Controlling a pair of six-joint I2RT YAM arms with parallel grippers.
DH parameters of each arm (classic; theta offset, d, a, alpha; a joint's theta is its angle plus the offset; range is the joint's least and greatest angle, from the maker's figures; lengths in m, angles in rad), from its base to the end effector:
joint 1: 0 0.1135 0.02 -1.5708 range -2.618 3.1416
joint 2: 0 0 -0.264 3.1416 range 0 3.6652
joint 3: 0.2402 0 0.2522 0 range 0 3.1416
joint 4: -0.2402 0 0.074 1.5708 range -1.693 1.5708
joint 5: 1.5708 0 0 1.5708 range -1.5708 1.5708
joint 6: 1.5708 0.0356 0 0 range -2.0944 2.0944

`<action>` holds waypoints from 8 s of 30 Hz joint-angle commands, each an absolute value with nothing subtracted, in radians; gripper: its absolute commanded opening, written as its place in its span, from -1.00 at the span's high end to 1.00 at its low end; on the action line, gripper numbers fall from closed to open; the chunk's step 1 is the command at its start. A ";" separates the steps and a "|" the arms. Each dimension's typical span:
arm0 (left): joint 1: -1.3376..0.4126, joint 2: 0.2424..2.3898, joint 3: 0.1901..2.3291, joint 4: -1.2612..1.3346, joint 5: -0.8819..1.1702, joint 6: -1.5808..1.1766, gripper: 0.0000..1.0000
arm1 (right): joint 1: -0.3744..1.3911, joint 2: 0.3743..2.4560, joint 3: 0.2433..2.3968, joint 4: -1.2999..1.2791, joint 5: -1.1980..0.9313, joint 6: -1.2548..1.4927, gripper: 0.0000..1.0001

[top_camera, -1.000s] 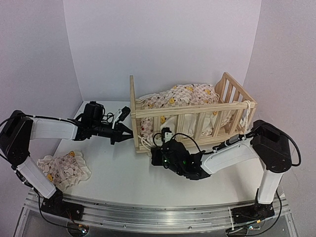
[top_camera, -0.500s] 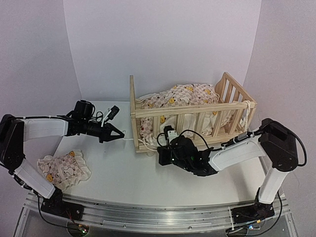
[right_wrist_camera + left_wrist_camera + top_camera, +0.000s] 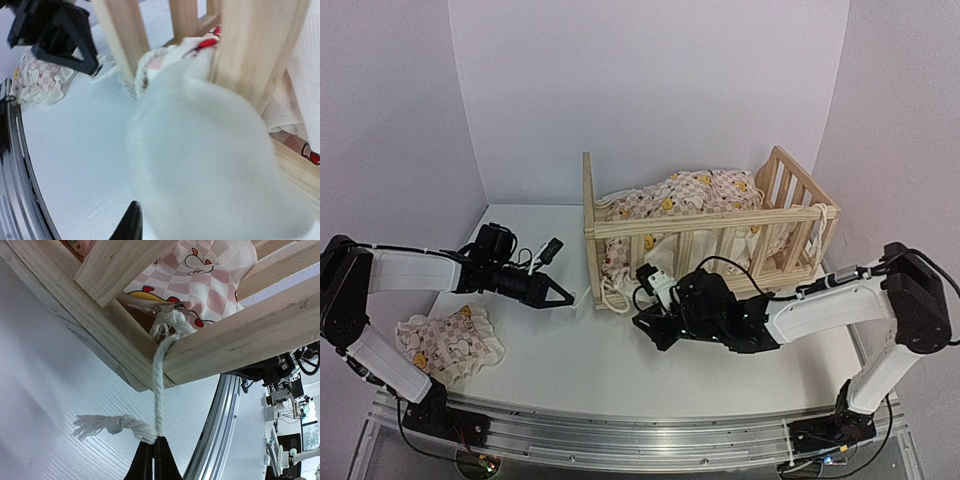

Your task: Set up the pet bed

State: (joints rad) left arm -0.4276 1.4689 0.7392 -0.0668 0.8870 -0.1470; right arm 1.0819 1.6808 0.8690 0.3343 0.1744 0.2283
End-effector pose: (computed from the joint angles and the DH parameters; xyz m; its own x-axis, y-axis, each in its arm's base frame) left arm 0.2463 -0.1426 0.1886 -0.7541 0.2420 -0.6105 0.6518 0.3897 -0.6506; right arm 0.1736 0.3131 0.1894 -0.3906 -0.2597 -0.8832 -0.7275 0.6749 0.1233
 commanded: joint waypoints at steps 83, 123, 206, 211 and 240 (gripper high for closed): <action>-0.440 1.457 0.639 0.327 0.880 -0.294 1.00 | 1.219 1.856 0.999 0.566 0.504 -0.322 1.00; -0.457 1.387 0.490 0.169 0.852 -0.445 1.00 | 1.155 1.996 1.480 0.273 0.000 -0.125 1.00; -0.419 1.409 0.709 0.389 0.785 0.810 1.00 | 1.122 2.224 2.476 -0.742 0.607 0.337 -0.41; -0.418 1.507 0.775 0.527 0.847 0.869 1.00 | 1.121 2.255 2.448 -0.741 0.639 0.371 -0.36; -0.815 1.395 0.892 0.057 0.695 0.679 1.00 | 1.098 1.547 1.620 -0.645 0.249 0.469 -0.04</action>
State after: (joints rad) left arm -0.8094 1.4620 0.8621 0.1939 0.7665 0.7454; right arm 1.1017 1.6541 1.6956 -0.6074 0.2036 0.4094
